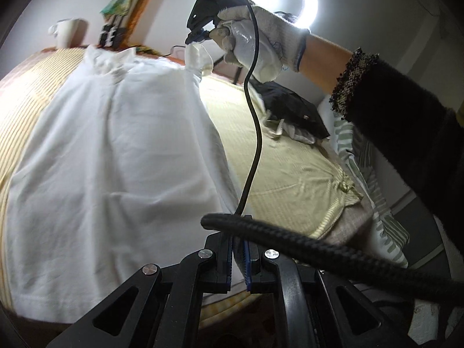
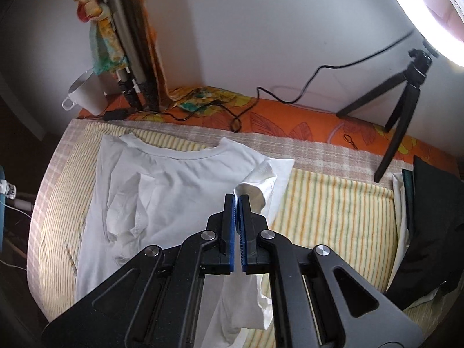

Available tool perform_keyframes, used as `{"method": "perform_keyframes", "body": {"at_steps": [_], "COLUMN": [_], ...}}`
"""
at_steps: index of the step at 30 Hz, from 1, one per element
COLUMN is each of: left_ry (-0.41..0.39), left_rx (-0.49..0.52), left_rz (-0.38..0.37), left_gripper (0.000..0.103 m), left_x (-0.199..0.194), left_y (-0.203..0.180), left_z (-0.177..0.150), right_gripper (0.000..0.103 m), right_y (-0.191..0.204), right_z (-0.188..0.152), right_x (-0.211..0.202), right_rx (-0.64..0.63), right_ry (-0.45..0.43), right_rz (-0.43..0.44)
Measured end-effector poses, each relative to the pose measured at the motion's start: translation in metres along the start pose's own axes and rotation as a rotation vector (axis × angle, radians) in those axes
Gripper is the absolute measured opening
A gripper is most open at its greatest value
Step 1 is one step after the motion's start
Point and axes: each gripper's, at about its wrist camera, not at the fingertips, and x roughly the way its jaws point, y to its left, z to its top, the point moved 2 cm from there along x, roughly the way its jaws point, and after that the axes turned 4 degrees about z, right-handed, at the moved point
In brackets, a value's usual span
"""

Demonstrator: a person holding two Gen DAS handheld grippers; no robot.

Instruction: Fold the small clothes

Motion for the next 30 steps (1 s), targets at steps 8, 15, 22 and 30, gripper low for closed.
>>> {"method": "perform_keyframes", "body": {"at_steps": [8, 15, 22, 30], "left_ry": [0.032, 0.028, 0.029, -0.006], "left_rx": [-0.108, -0.105, -0.098, -0.009], "left_rz": [0.013, 0.035, 0.054, 0.094], "left_gripper": [0.003, 0.003, 0.003, 0.017], "left_x": [0.004, -0.001, -0.005, -0.028], "left_y": [0.034, 0.041, 0.046, 0.037], "left_z": [-0.009, -0.013, -0.016, -0.015], "right_gripper": [0.004, 0.003, 0.003, 0.039], "right_y": [0.069, 0.096, 0.097, 0.076], "right_z": [0.002, 0.005, 0.007, 0.003], "right_x": [0.048, 0.073, 0.084, 0.018], "right_rx": [-0.132, -0.139, -0.083, -0.018], "right_ry": [0.068, 0.083, 0.075, -0.029], "right_rz": [-0.035, -0.010, 0.068, 0.227]}}
